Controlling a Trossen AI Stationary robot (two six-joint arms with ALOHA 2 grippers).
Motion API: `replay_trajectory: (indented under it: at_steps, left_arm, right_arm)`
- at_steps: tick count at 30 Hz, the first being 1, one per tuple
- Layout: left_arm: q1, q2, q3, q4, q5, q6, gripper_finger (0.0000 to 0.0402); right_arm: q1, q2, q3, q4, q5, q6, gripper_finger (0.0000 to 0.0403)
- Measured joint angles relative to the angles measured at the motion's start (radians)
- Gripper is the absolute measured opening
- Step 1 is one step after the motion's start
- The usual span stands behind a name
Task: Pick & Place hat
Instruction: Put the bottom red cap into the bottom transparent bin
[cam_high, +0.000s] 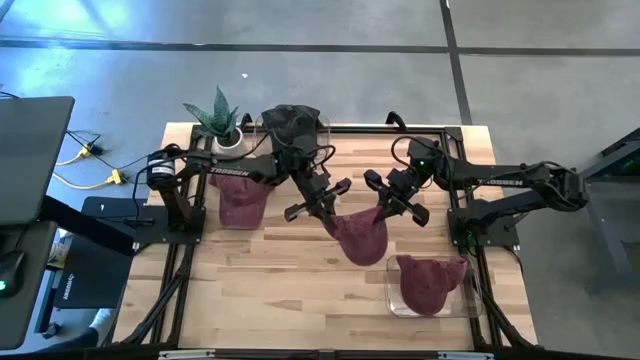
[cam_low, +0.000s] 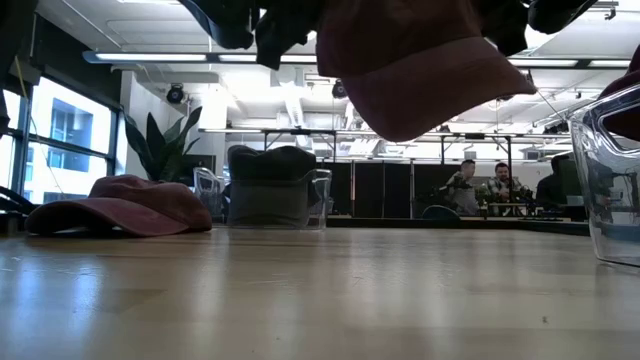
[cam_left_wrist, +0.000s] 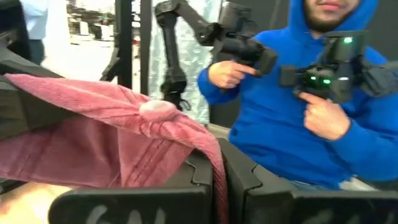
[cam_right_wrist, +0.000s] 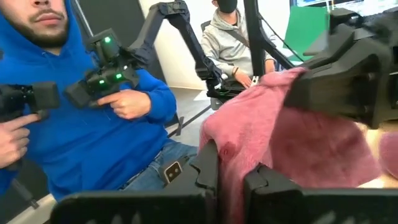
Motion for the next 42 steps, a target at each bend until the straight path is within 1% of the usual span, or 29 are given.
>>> replay_trajectory:
  at_steps: [3,6,8,9,11,14,19,22,24,26,28,33,36,42]
  left_arm:
    - [0.022,-0.001,0.000,0.000,0.041,-0.018,0.0006]
    - [0.039,-0.002,0.000,-0.001,0.041,-0.034,0.0003]
    - [0.049,-0.003,0.000,-0.001,0.037,-0.035,0.0002]
    - [0.052,-0.003,0.000,-0.001,0.029,-0.035,0.0002]
    - [0.058,-0.003,0.000,-0.001,-0.009,-0.036,0.0003]
    - [0.058,-0.003,0.000,-0.004,-0.073,-0.035,0.0003]
    - [0.056,-0.003,0.000,-0.027,-0.124,-0.034,0.0003]
    - [0.056,-0.004,0.000,-0.037,-0.147,-0.034,0.0003]
    - [0.056,-0.004,0.000,-0.047,-0.156,-0.034,0.0003]
    - [0.056,-0.004,0.000,-0.052,-0.159,-0.034,0.0003]
    - [0.056,-0.004,0.000,-0.057,-0.160,-0.034,0.0003]
    - [0.056,-0.004,0.000,-0.082,-0.173,-0.038,0.0003]
    - [0.056,-0.004,0.000,-0.094,-0.217,-0.049,0.0003]
    - [0.056,-0.004,0.000,-0.106,-0.238,-0.049,0.0003]
  right_arm:
    - [0.000,0.000,0.000,0.000,-0.041,0.012,0.0008]
    - [0.009,0.000,0.000,0.006,-0.033,0.075,0.0009]
    - [0.009,0.000,0.000,0.006,-0.027,0.098,0.0021]
    - [0.009,0.000,0.000,0.006,-0.021,0.108,0.0030]
    - [0.009,0.000,0.000,0.006,0.027,0.113,0.0057]
    - [0.008,0.000,0.000,0.005,0.108,0.104,0.0107]
    - [0.007,0.000,0.000,0.003,0.200,0.069,0.0190]
    - [0.008,0.000,0.000,0.000,0.246,0.032,0.0228]
    - [0.008,0.000,0.000,-0.008,0.261,0.011,0.0244]
    - [0.004,0.000,0.001,-0.024,0.261,-0.015,0.0253]
    - [0.000,0.000,0.022,-0.085,0.277,-0.051,0.0256]
    - [0.024,0.003,0.108,-0.303,0.449,-0.201,0.0256]
    - [0.054,0.020,0.146,-0.379,0.505,-0.263,0.0256]
    - [0.101,0.080,0.195,-0.436,0.513,-0.313,0.0256]
